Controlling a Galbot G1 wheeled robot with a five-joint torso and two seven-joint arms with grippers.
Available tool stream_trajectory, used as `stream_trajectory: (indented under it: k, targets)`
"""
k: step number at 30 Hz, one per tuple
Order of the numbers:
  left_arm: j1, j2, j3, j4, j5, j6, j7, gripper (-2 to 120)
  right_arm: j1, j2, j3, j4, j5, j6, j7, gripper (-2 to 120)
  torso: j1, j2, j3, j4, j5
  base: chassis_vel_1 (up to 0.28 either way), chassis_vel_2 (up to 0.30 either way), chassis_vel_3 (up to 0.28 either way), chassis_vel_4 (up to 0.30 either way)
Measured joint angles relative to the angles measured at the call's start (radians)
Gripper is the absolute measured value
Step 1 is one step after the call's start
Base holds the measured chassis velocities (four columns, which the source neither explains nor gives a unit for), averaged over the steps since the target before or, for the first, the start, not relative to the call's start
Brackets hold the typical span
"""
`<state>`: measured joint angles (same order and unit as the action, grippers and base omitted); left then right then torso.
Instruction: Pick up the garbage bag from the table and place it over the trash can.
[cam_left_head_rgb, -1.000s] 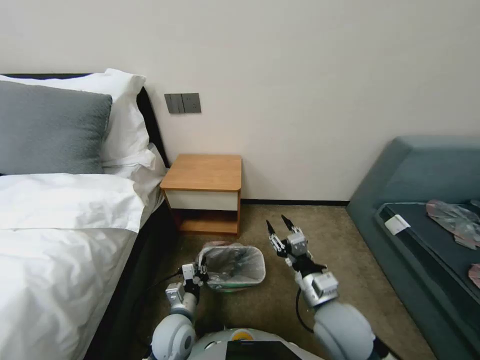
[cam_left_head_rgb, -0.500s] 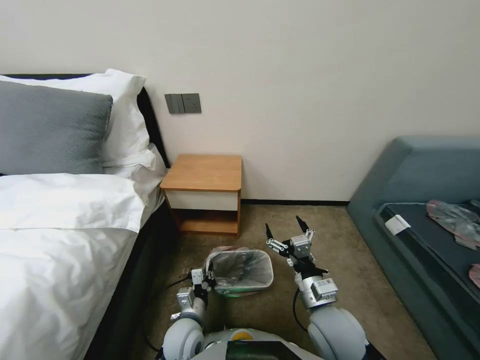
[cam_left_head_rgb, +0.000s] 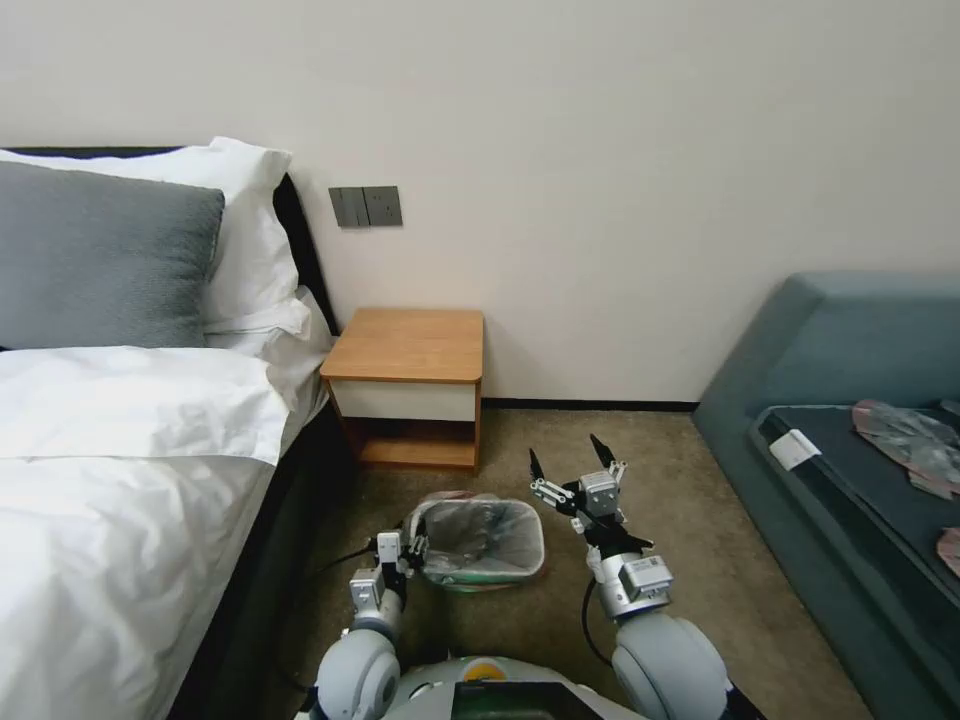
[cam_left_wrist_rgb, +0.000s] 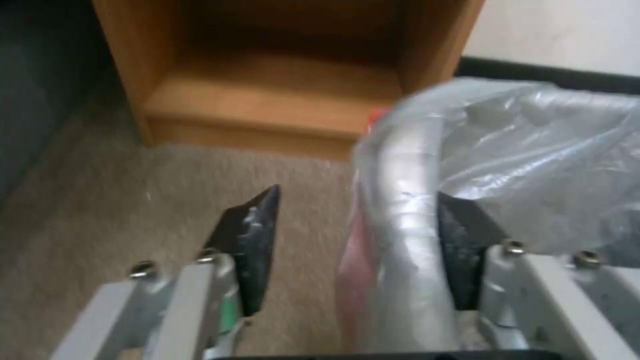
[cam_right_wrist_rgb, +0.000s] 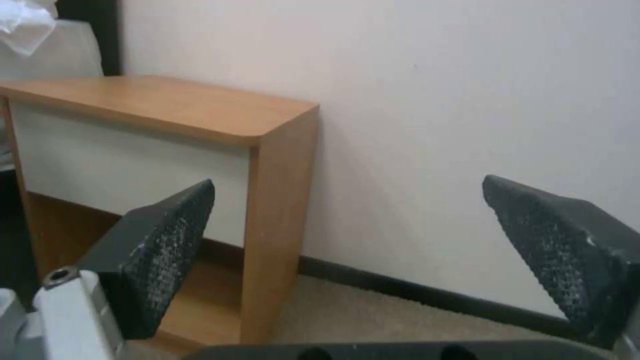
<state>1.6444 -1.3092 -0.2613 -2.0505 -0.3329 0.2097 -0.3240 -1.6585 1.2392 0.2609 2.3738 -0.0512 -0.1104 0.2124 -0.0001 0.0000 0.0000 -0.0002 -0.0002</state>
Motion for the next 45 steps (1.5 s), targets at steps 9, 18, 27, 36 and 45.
stream_trajectory:
  k: [9,18,27,36,45]
  targets:
    - [0.023,0.001,-0.041,-0.063,0.004,-0.033,0.014,91,-0.030,0.008,0.019,0.002,0.007,0.006,0.001,100,0.000,0.000,0.000,0.0003,0.0002,0.000,0.000,0.000,0.000]
    - [0.062,0.017,-0.187,-0.125,0.058,-0.218,0.091,100,-0.131,0.070,0.184,-0.036,0.030,0.129,-0.042,100,0.000,0.000,0.000,0.0002,0.0002,0.000,0.000,0.000,0.000]
    - [0.117,0.018,-0.234,-0.111,0.176,-0.439,0.070,100,-0.233,0.209,0.256,-0.116,0.009,0.326,-0.089,100,0.000,0.000,0.000,0.0001,-0.0001,0.000,0.000,0.000,0.000]
    - [0.299,-0.003,-0.252,-0.156,0.177,-0.616,0.173,100,-0.383,0.223,0.257,-0.115,0.039,0.467,-0.074,100,0.000,0.000,0.000,0.0003,0.0002,0.000,0.000,0.000,0.000]
    - [0.367,-0.011,-0.253,-0.183,0.171,-0.607,0.202,100,-0.429,0.225,0.267,-0.104,0.042,0.482,-0.083,100,0.000,0.000,0.000,0.0002,0.0002,0.000,0.000,0.000,0.000]
